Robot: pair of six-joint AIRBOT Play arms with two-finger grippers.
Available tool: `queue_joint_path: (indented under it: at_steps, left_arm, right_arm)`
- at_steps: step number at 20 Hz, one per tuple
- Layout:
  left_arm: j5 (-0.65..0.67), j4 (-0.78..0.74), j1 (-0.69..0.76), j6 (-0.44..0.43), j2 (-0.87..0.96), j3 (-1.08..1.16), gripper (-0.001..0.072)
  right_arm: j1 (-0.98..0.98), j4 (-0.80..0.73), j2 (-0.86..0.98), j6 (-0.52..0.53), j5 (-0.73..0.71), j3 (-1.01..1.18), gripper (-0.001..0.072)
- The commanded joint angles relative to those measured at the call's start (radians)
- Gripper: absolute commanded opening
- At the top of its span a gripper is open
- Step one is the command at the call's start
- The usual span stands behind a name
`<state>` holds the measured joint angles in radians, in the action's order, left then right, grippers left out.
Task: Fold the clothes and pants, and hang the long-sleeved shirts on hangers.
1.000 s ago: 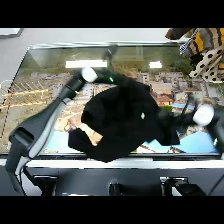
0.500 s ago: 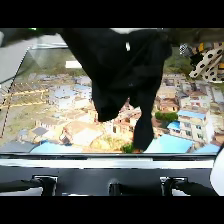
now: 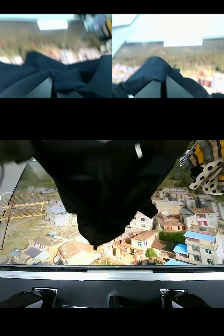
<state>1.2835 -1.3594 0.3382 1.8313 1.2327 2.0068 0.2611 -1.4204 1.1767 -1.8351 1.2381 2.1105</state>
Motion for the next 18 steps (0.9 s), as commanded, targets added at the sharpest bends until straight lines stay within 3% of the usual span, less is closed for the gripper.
queue_joint_path:
  at_steps: [1, 4, 10, 13, 16, 17, 18]
  left_arm:
    - [0.079, -0.019, 0.101, 0.178, -0.014, -0.151, 0.0023]
    - [0.0, -0.082, 0.171, 0.296, -0.014, -0.386, 0.0024]
    - [-0.283, -0.082, 0.18, 0.504, -0.01, -0.864, 0.0024]
    - [-0.405, -0.082, 0.158, 0.511, 0.014, -0.994, 0.0024]
    - [-0.414, -0.081, 0.135, 0.502, 0.047, -1.012, 0.0026]
    - [-0.414, -0.081, 0.121, 0.486, 0.045, -1.008, 0.0043]
    - [-0.405, -0.072, 0.097, 0.455, 0.038, -0.999, 0.0154]
  right_arm:
    - [0.003, 0.025, -0.014, -0.021, 0.117, -0.137, 0.0038]
    - [0.044, -0.06, -0.015, -0.021, 0.161, -0.353, 0.0038]
    - [0.129, -0.111, -0.024, -0.138, -0.017, -0.823, 0.0038]
    - [0.175, -0.112, -0.023, -0.217, -0.119, -0.97, 0.0038]
    - [0.216, -0.129, -0.022, -0.298, -0.171, -1.037, 0.0038]
    - [0.22, -0.132, -0.024, -0.307, -0.186, -1.036, 0.0038]
    - [0.22, -0.129, -0.026, -0.315, -0.198, -1.036, 0.0038]
